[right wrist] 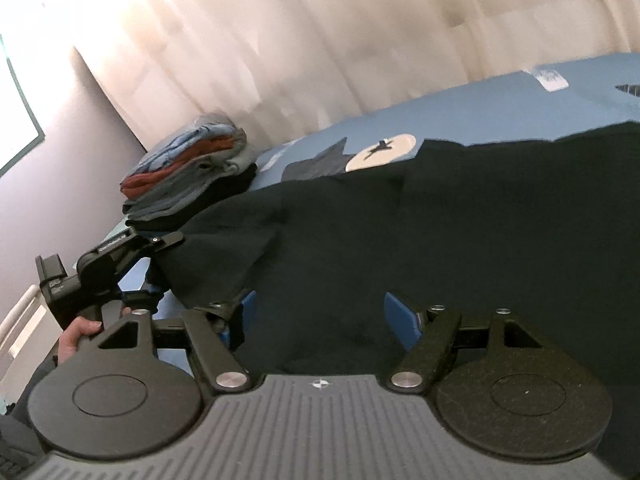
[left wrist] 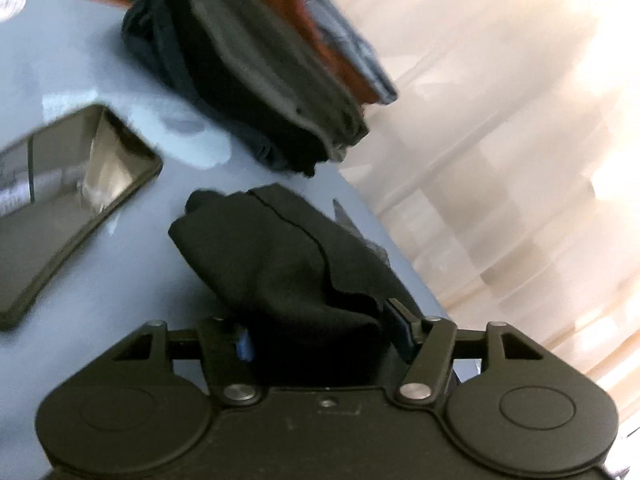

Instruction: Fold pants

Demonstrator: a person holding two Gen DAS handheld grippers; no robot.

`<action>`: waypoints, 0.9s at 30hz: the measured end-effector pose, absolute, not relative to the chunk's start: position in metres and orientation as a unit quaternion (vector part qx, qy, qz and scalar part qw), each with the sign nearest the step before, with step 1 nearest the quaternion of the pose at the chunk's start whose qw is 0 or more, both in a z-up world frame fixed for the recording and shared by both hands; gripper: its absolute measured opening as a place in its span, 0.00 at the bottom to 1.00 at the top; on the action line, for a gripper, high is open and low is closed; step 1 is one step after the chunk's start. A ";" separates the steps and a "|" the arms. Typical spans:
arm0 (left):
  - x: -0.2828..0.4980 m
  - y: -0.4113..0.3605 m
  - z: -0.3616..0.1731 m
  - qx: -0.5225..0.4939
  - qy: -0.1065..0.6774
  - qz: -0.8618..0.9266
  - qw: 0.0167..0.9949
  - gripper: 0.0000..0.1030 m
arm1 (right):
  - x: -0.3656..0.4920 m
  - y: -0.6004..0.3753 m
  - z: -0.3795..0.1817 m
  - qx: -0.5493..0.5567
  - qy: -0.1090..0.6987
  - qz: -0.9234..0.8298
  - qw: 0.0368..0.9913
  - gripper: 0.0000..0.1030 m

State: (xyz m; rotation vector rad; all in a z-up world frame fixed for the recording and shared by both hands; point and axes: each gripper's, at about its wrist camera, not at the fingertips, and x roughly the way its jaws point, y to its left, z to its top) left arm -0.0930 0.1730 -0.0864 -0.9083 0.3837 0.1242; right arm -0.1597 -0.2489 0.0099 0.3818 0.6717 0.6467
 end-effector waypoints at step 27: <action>-0.087 0.114 0.007 -0.322 0.115 -0.082 0.936 1.00 | -0.161 -0.251 0.012 0.179 0.280 0.310 0.891 0.43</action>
